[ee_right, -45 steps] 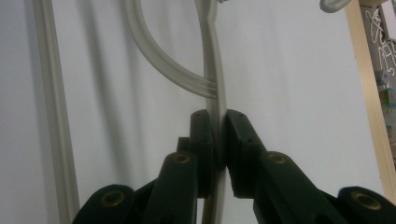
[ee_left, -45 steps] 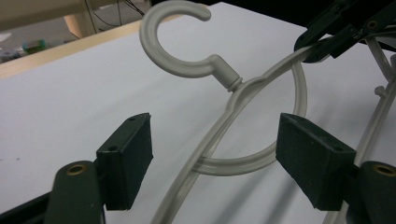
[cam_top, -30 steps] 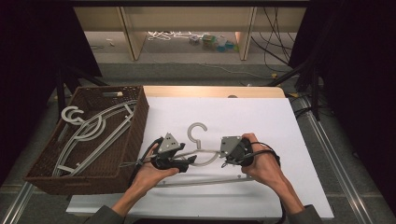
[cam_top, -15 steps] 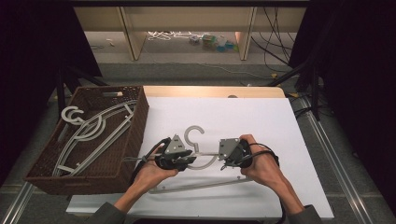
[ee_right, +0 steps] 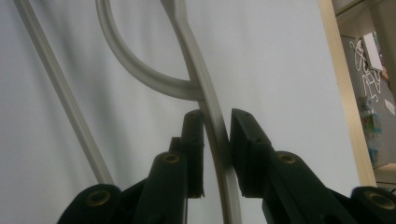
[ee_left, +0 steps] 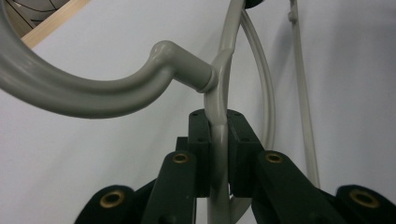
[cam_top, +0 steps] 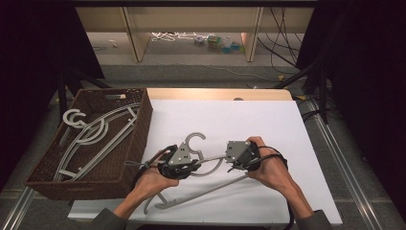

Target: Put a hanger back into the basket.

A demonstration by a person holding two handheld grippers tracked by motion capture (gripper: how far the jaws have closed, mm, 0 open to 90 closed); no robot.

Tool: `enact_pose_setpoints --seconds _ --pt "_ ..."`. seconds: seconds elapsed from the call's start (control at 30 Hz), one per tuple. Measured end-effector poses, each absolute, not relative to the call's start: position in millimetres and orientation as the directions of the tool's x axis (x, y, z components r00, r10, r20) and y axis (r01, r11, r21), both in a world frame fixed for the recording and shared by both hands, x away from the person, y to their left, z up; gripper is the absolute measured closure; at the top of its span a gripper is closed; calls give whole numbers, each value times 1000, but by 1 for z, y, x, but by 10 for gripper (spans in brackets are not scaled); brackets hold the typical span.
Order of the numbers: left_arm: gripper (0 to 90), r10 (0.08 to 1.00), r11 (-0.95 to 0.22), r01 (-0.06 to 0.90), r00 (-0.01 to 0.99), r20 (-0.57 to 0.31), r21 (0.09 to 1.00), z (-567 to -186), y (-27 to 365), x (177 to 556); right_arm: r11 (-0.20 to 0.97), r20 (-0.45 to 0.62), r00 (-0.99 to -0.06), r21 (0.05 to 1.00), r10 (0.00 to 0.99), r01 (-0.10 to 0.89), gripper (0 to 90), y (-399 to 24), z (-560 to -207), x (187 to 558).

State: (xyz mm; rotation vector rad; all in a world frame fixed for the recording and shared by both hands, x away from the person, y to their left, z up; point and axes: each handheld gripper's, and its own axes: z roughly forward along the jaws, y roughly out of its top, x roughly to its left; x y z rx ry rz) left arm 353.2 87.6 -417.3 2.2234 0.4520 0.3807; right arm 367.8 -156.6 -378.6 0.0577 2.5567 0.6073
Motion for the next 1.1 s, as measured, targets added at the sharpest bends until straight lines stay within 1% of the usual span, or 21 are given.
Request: enact_pose_setpoints --seconds 0.07,0.1,0.13,0.2,0.23,0.27,0.3,0.33,0.4,0.47,0.53,0.67,0.7,0.73,0.8,0.83,0.87,0.97,1.03,1.1 --pt "820 448 -592 204 888 108 780 -416 90 353 885 -449 -874 462 183 -52 731 -157 -378 369" --pt "820 452 -586 205 886 107 784 -415 91 352 875 -426 -879 484 214 -21 695 -158 -377 369" --pt "821 453 -584 205 885 106 786 -413 93 353 861 -412 -875 509 252 8 640 -158 -375 369" --pt "821 466 -572 219 880 93 791 -410 98 354 819 -391 -859 570 331 56 573 -159 -371 369" --pt "821 472 -574 220 876 99 789 -409 101 356 787 -349 -861 610 370 92 530 -159 -369 369" --pt "820 483 -551 235 872 77 801 -408 102 356 756 -320 -855 643 408 120 491 -160 -367 368" --pt "820 489 -550 239 869 76 800 -407 105 357 721 -309 -839 679 449 136 450 -161 -366 369" --pt "820 504 -528 260 862 53 808 -407 107 358 687 -285 -828 710 483 156 428 -163 -364 370" --pt "820 518 -527 275 854 48 804 -404 112 360 624 -242 -817 762 523 173 391 -166 -362 372" --pt "820 544 -490 308 839 10 815 -402 115 360 581 -218 -805 793 552 184 375 -167 -361 371" --pt "820 541 -487 310 841 3 817 -399 119 360 542 -206 -792 821 574 179 342 -169 -360 370" --pt "820 574 -449 338 818 -22 827 -396 125 363 443 -137 -769 873 624 204 315 -173 -356 366" --pt "820 581 -431 345 813 -37 834 -396 127 363 429 -117 -769 877 628 217 301 -175 -355 365" --pt "820 589 -424 354 807 -43 833 -395 128 363 418 -121 -762 884 637 209 286 -177 -356 364" --pt "820 595 -413 366 802 -58 834 -393 132 364 406 -105 -749 884 654 230 264 -180 -358 361" --pt "820 593 -420 362 803 -50 832 -391 134 364 392 -95 -743 889 663 235 254 -183 -359 359" --pt "820 602 -398 369 796 -65 840 -391 134 364 369 -77 -737 897 671 243 246 -185 -361 358" --pt "820 612 -378 380 787 -80 844 -386 138 364 312 -32 -729 916 684 253 243 -190 -363 355" --pt "820 617 -368 384 782 -87 847 -383 142 365 301 -27 -725 920 689 252 238 -192 -363 351" --pt "820 623 -342 400 774 -113 850 -381 145 365 307 -43 -719 920 694 242 237 -193 -364 347"
